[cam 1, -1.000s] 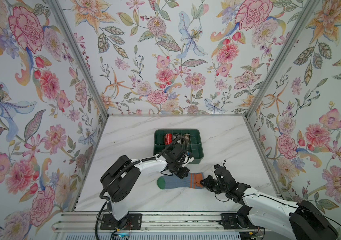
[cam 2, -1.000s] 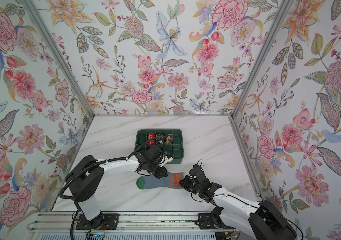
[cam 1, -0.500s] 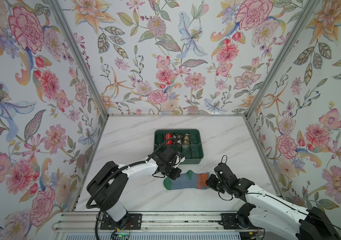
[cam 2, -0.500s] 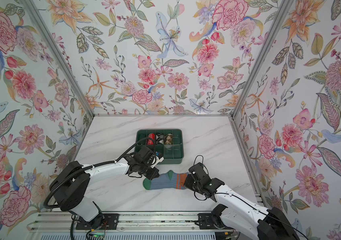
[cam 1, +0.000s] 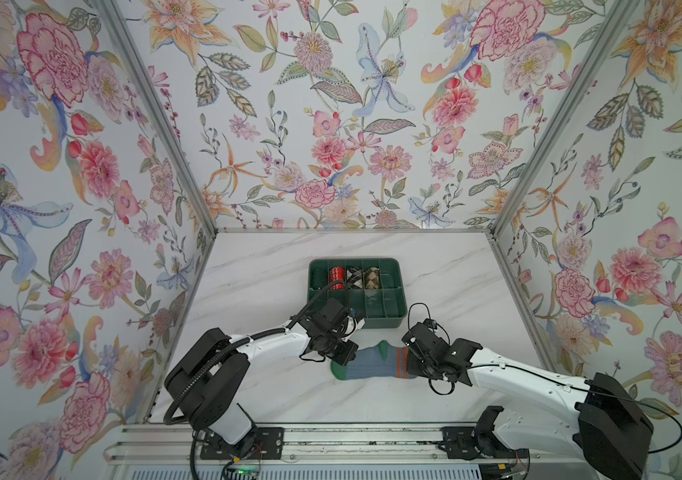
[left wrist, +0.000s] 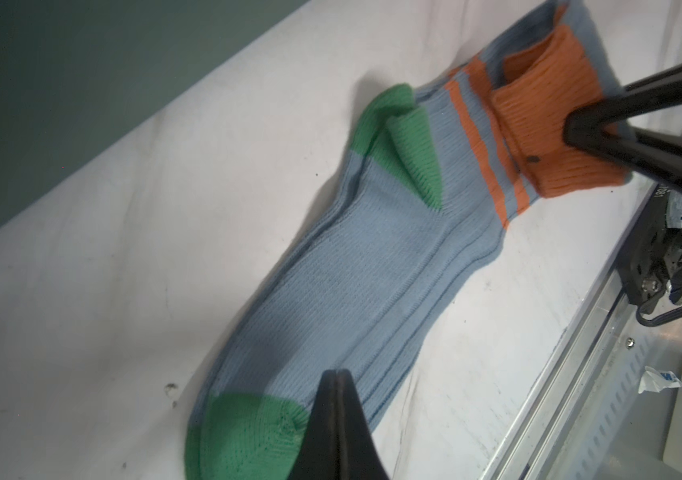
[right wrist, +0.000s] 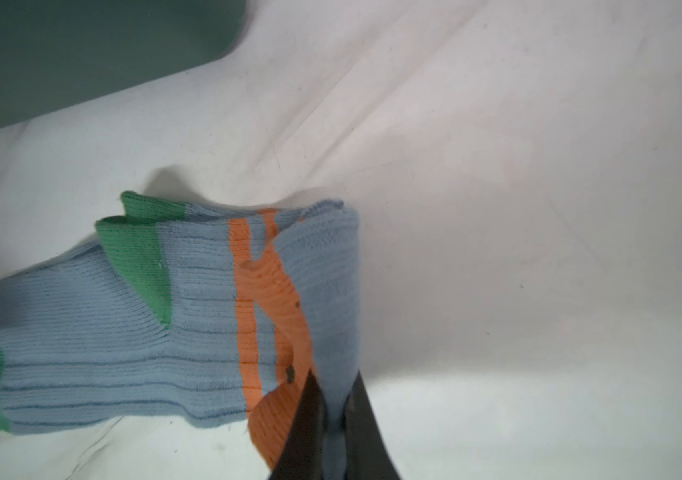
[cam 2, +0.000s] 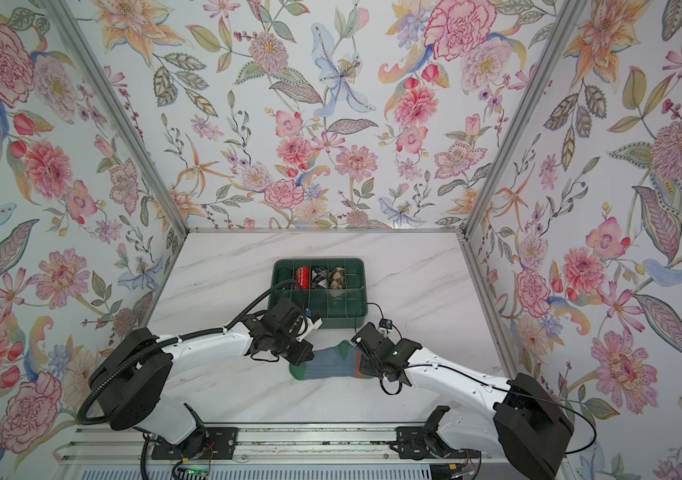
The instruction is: Roll the socks
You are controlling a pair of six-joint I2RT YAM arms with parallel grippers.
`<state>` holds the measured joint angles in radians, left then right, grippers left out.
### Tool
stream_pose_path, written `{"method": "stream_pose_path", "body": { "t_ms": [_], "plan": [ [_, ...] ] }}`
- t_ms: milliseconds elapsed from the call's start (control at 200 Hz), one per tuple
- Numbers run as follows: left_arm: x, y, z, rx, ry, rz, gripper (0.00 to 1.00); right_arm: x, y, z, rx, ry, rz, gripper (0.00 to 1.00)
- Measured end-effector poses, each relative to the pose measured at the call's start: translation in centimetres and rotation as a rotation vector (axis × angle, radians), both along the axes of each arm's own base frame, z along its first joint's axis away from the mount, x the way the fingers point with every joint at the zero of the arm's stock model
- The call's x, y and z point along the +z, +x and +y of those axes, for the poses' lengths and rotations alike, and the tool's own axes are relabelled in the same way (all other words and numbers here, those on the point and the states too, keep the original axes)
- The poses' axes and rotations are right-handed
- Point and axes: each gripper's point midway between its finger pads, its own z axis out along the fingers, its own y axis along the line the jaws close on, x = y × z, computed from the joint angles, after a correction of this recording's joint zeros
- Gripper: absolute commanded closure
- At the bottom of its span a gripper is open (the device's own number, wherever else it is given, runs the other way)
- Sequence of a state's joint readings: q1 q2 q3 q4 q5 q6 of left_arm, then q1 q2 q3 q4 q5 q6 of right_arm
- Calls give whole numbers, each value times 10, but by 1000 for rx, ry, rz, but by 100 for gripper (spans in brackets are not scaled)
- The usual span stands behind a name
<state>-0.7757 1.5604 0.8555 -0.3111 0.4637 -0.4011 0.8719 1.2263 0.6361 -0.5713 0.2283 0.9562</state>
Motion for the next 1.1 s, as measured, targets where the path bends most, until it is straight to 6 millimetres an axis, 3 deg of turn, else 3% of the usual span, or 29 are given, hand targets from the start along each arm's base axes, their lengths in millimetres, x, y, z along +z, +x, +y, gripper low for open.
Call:
{"method": "stream_pose_path", "body": {
  "t_ms": [225,565,806,1101],
  "plan": [
    [18,2,-1,8,-37,-34,100,7,5,9,48,-124,-37,100],
    [25,6,3,27,-50,-43,100,8,6,26,115,-300,-77,97],
    [23,6,17,70,-50,-30,100,4,7,45,152,-408,-95,97],
    [17,6,32,110,-50,-6,100,-2,6,55,175,-461,-96,89]
  ]
}}
